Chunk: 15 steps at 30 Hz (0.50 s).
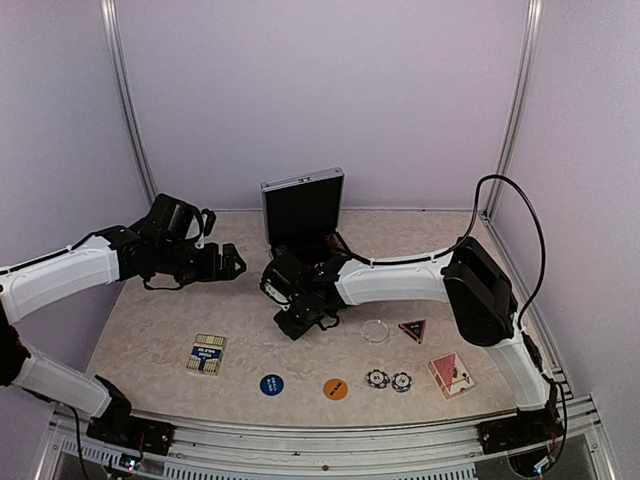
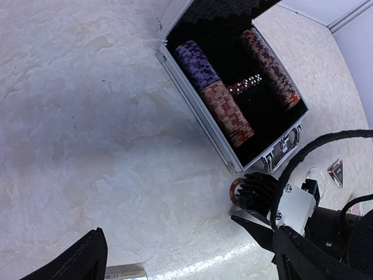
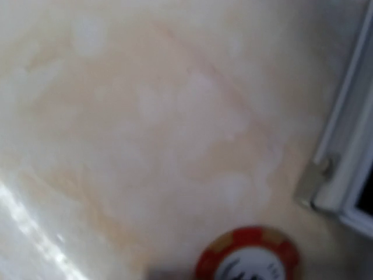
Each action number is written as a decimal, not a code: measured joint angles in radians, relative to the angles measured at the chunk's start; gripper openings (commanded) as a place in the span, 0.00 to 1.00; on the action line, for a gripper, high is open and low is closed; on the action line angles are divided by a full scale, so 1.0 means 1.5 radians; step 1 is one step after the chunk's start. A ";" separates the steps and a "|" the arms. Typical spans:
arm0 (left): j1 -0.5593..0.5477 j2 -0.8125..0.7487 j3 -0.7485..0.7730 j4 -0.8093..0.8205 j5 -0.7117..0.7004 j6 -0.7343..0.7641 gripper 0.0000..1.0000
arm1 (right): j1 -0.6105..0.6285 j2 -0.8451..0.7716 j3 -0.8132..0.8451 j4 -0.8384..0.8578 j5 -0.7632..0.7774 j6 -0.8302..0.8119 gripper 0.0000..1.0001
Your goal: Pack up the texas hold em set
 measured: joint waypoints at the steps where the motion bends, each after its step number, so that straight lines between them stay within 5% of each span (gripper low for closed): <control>1: -0.005 0.002 -0.001 0.003 0.003 -0.002 0.99 | 0.000 -0.003 -0.005 -0.003 0.003 -0.001 0.32; 15: -0.041 0.022 -0.023 0.036 0.018 -0.025 0.99 | 0.000 -0.060 -0.027 -0.017 0.032 -0.023 0.51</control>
